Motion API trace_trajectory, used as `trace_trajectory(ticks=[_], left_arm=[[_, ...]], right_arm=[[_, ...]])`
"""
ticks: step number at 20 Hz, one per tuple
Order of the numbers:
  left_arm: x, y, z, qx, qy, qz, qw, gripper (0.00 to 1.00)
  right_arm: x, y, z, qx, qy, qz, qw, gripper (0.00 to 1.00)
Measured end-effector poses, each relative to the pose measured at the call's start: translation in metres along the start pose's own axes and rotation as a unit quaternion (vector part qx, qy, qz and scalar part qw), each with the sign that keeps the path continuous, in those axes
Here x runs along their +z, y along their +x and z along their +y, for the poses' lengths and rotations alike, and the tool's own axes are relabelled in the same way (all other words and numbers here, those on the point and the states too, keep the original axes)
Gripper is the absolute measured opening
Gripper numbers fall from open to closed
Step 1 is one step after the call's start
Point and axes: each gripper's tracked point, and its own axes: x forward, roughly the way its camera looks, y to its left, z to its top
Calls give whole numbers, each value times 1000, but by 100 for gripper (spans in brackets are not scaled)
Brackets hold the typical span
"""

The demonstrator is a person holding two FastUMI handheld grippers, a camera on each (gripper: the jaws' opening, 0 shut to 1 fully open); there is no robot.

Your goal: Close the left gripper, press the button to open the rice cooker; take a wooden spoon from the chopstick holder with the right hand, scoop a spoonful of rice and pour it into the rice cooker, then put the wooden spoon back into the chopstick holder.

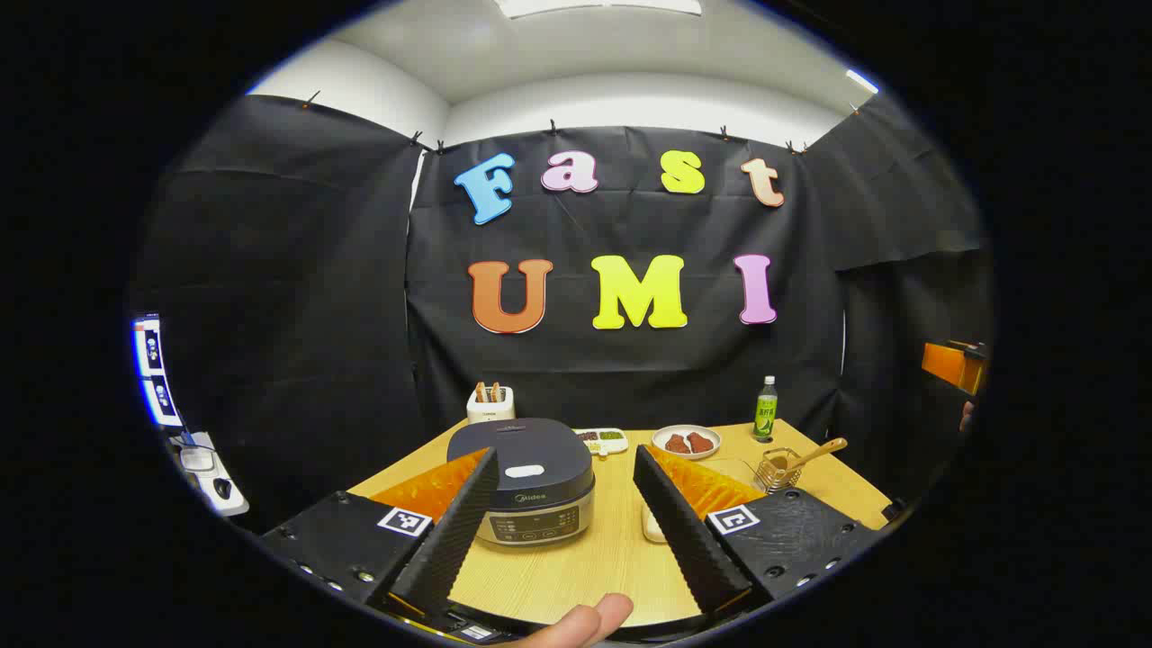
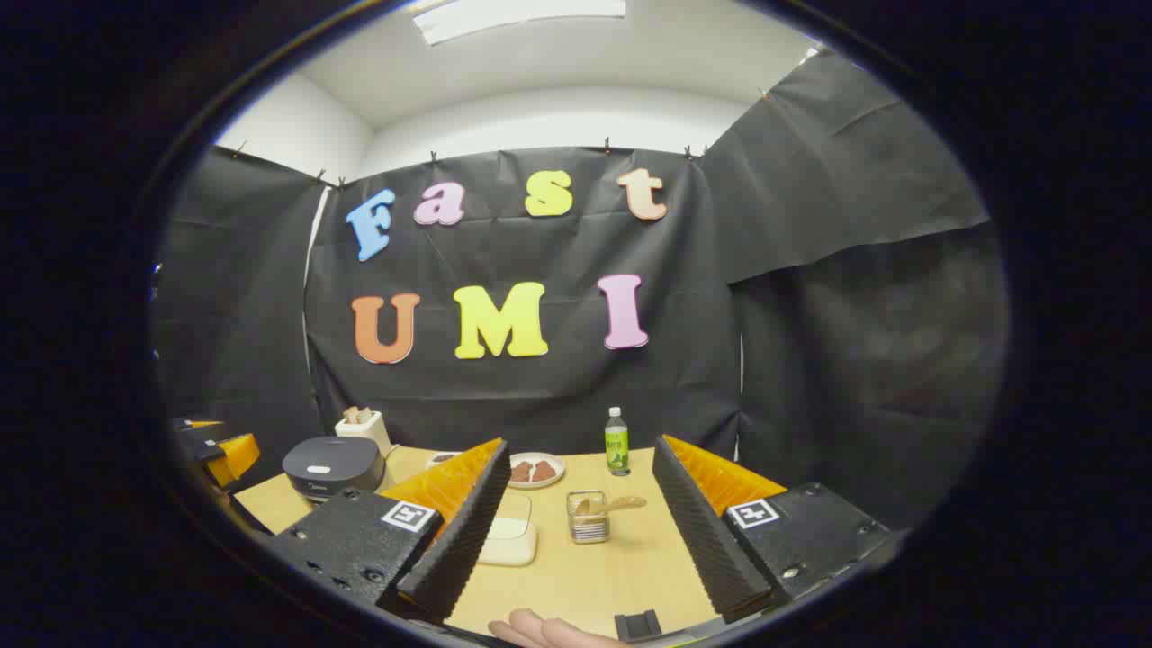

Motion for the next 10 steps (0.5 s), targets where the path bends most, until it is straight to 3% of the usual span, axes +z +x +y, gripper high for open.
trace_trajectory(ticks=[10], left_arm=[[2,-3,-3,-6,2,-4,1000,96]], right_arm=[[-16,2,-13,-5,-16,8,1000,100]])
